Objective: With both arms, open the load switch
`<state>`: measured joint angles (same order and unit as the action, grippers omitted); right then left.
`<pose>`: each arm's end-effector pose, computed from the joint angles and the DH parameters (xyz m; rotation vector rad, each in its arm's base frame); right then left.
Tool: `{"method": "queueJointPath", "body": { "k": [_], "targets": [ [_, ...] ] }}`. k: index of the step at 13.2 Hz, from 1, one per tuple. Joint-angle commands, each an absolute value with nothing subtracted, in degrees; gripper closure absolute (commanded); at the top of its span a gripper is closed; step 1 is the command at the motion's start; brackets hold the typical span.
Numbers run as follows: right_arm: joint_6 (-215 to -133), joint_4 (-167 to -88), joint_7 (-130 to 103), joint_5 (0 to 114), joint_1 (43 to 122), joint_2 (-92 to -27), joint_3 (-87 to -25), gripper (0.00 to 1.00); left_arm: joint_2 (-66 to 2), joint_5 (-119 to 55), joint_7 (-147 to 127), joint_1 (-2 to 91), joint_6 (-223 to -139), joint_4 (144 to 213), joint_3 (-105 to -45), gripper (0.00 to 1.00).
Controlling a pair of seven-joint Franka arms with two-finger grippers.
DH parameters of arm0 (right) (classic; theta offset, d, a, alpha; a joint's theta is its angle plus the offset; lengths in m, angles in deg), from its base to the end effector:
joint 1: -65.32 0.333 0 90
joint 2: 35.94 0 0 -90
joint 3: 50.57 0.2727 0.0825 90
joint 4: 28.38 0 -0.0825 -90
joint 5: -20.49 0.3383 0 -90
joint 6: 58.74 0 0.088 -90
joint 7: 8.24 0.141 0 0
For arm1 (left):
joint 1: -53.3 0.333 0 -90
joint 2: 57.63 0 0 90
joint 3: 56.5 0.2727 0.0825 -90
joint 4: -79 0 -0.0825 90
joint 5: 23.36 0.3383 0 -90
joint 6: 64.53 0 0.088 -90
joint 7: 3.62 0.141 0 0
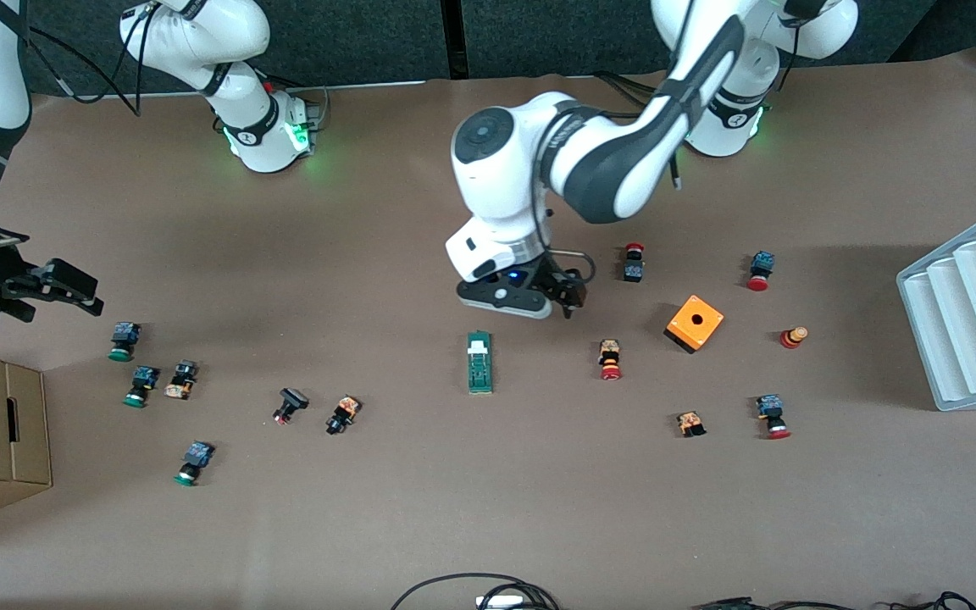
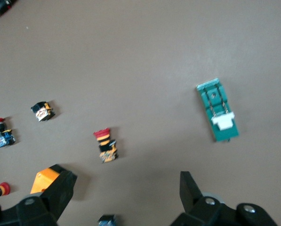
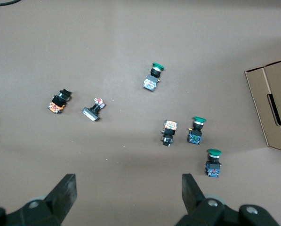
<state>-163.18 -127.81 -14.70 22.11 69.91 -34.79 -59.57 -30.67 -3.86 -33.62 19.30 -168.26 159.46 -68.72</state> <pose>0.5250 -0.0378 0.5094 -3.1160 -0.0468 -0.1711 0.4730 -0.4107 0.3779 -2.8776 0.5134 -0.1489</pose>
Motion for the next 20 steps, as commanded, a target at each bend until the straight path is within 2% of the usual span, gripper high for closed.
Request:
{"method": "queueJointPath", "body": {
  "k": [1,7,12,14,16,20],
  "targets": [
    [-164.1,-126.4,-14.6,21.7,69.6,-35.8,-59.4,0.0,-34.8,-7.6,-25.7,23.7,-164.3,160.6,-69.0,0.0],
    [-164.5,-126.4,-14.6,21.8,69.5,-36.2,-59.4,0.0,-40.5,-15.3,-12.7,36.9,-158.0,160.2,-68.9,0.0],
    [-164.6,-126.4,-14.6,21.8,69.5,-36.2,-59.4,0.0,-42.0,-15.2,-8.8,46.1,-153.0,157.7,-68.9,0.0],
    [-164.6,-126.4,-14.5,21.8,69.6,-36.2,-59.4,0.0,-44.1,-18.9,-6.5,52.9,-153.0,158.2,-69.2,0.0],
    [-164.6,-126.4,-14.6,21.8,69.6,-36.2,-59.4,0.0,-47.9,-23.6,0.0,55.0,-153.6,162.1,-66.8,0.0],
    [-164.6,-126.4,-14.5,21.8,69.5,-36.2,-59.4,0.0,-55.1,-22.0,3.3,54.0,-154.7,170.4,-61.3,0.0]
  ]
}}
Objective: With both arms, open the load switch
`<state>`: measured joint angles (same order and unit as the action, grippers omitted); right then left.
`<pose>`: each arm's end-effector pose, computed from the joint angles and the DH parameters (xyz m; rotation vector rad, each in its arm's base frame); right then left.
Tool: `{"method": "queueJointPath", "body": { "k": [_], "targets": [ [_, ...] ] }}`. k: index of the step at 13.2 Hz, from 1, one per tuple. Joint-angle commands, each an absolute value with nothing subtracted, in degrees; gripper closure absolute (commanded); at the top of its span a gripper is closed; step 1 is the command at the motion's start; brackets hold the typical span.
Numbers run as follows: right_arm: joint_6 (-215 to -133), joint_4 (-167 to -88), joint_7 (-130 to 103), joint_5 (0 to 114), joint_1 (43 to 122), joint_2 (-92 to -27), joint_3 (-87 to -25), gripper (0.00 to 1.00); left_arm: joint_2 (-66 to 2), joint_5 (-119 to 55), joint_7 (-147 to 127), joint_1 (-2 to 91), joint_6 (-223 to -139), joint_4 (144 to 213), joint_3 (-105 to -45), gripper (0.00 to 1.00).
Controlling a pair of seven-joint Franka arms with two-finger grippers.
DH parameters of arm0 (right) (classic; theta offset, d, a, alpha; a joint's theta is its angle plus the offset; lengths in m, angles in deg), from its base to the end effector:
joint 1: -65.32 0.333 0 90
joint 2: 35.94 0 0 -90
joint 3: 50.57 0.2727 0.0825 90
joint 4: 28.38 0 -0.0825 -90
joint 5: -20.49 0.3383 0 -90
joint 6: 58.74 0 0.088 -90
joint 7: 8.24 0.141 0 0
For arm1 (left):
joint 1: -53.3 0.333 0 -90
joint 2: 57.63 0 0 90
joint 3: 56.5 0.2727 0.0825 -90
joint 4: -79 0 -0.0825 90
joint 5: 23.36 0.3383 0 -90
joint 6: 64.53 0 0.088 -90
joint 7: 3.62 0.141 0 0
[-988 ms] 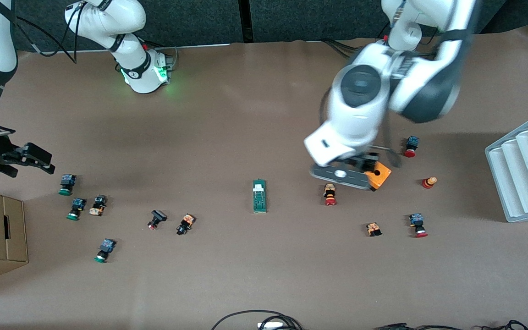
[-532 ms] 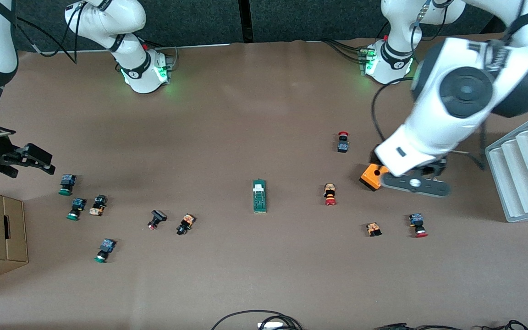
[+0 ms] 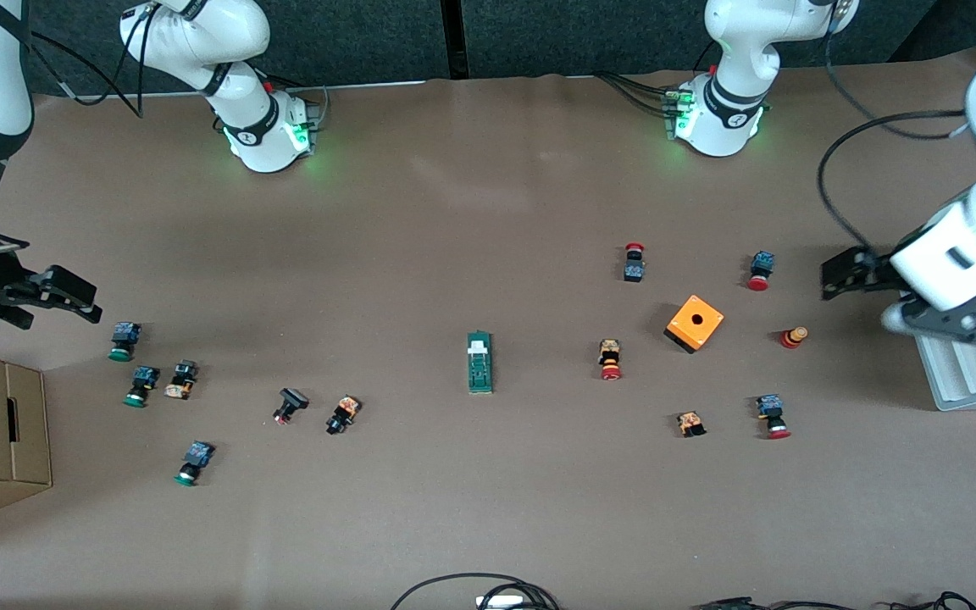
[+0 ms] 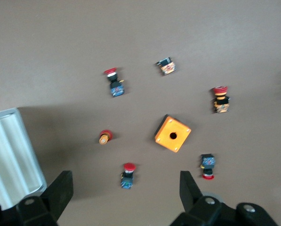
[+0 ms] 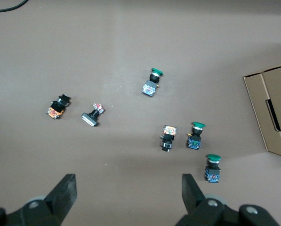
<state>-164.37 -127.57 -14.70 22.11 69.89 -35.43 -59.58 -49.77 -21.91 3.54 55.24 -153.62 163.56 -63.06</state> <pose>0.5300 -0.0382 0.5076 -3.1179 -0.0455 -0.1926 0.5388 -0.0365 0.5146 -3.1154 0.3209 0.0900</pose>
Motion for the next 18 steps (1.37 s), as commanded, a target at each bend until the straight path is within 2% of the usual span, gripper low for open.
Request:
{"method": "queueJointPath", "body": {
  "k": [1,3,4,10,13,18],
  "targets": [
    [-164.6,-126.4,-14.5,21.8,69.5,-36.2,-59.4,0.0,-57.1,-21.9,2.4,53.7,-157.9,174.4,-60.4,0.0],
    [-164.6,-126.4,-14.5,21.8,69.7,-36.2,-59.4,0.0,-61.0,-21.9,-1.1,53.4,-163.6,180.9,-60.0,0.0],
    [-164.6,-126.4,-14.5,21.8,69.6,-36.2,-59.4,0.0,-61.2,-21.8,-5.2,53.2,-163.6,181.5,-60.0,0.0],
    [-164.6,-126.4,-14.5,21.8,69.6,-36.2,-59.4,0.0,-60.9,-18.3,-5.4,50.8,-163.3,180.2,-60.0,0.0],
    [-164.5,-126.4,-14.5,21.8,69.5,-36.2,-59.4,0.0,-60.8,-18.9,-5.5,51.3,-157.6,178.7,-60.0,0.0],
    [-164.5,-126.4,-14.4,21.8,69.5,-36.2,-59.4,0.0,-60.1,-18.7,-5.5,51.3,-157.6,177.1,-60.1,0.0]
  ]
}}
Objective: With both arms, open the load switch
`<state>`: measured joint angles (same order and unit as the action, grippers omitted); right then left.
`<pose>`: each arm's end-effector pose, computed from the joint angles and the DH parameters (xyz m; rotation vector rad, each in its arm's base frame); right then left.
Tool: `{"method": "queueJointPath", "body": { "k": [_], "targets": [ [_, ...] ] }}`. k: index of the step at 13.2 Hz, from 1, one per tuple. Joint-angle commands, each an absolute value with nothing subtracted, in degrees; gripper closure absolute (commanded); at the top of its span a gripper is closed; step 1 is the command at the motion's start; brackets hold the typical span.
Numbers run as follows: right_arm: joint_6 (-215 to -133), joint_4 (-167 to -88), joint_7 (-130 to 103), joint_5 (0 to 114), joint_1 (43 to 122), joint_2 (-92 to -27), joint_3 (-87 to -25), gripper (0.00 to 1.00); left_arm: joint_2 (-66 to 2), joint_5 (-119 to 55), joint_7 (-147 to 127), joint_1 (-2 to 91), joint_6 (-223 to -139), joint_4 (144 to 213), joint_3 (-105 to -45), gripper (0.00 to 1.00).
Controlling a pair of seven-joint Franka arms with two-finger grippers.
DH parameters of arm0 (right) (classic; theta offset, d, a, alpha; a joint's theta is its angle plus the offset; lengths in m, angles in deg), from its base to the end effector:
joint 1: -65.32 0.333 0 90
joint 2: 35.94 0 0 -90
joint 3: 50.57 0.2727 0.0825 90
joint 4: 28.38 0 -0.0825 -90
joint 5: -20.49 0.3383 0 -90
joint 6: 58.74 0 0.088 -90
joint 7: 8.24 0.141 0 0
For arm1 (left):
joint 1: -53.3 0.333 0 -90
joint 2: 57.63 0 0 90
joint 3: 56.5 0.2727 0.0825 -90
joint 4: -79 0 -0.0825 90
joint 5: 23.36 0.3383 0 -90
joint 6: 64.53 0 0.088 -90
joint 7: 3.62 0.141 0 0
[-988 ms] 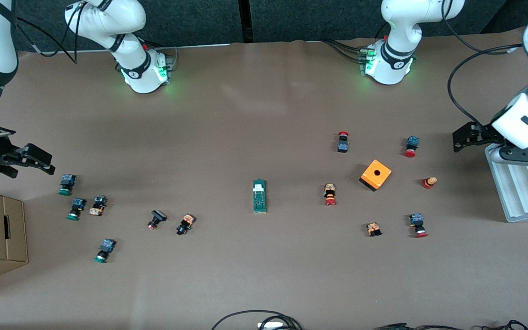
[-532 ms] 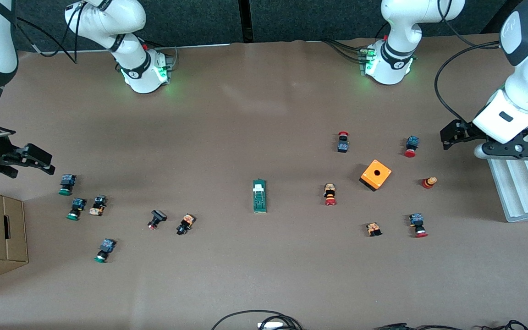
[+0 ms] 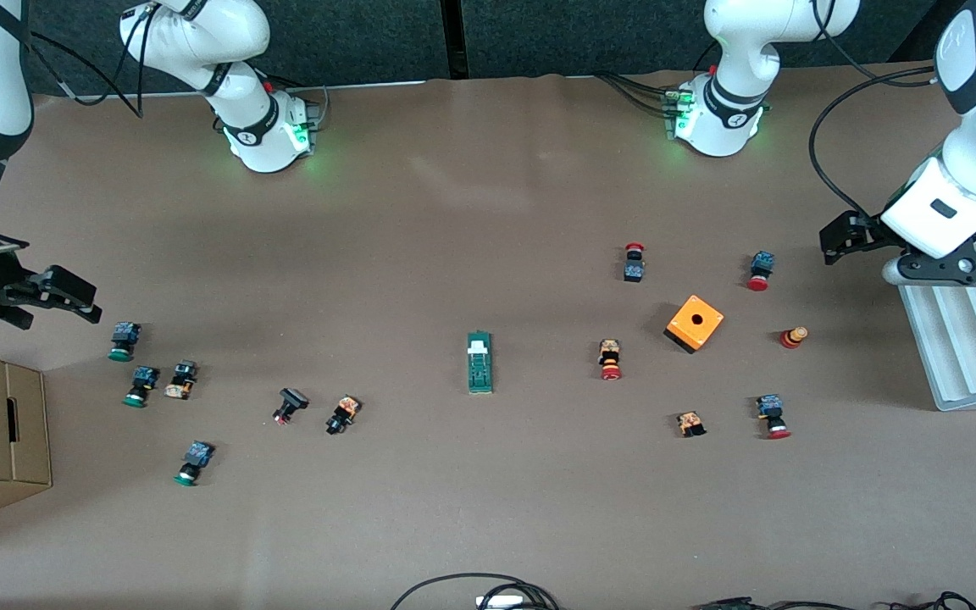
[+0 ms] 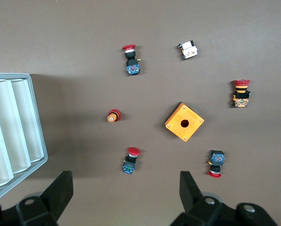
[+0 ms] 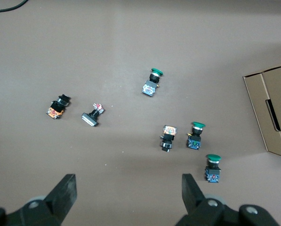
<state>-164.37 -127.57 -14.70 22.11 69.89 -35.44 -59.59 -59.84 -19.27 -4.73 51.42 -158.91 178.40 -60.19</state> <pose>0.5300 -0.0383 0.5075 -3.1180 -0.0453 -0.1924 0.4975 -0.0393 0.5034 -3.0618 0.1301 0.0686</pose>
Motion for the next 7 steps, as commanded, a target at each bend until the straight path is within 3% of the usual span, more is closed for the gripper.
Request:
{"method": "queueJointPath", "body": {
  "k": [1,7],
  "targets": [
    [-164.5,-126.4,-14.4,21.8,69.5,-36.2,-59.4,0.0,-60.1,-18.7,-5.5,51.3,-157.5,177.1,-60.1,0.0],
    [-164.6,-126.4,-14.4,21.8,69.5,-36.2,-59.4,0.0,-59.7,-18.6,-5.4,51.1,-157.7,176.1,-60.1,0.0]
  ]
}}
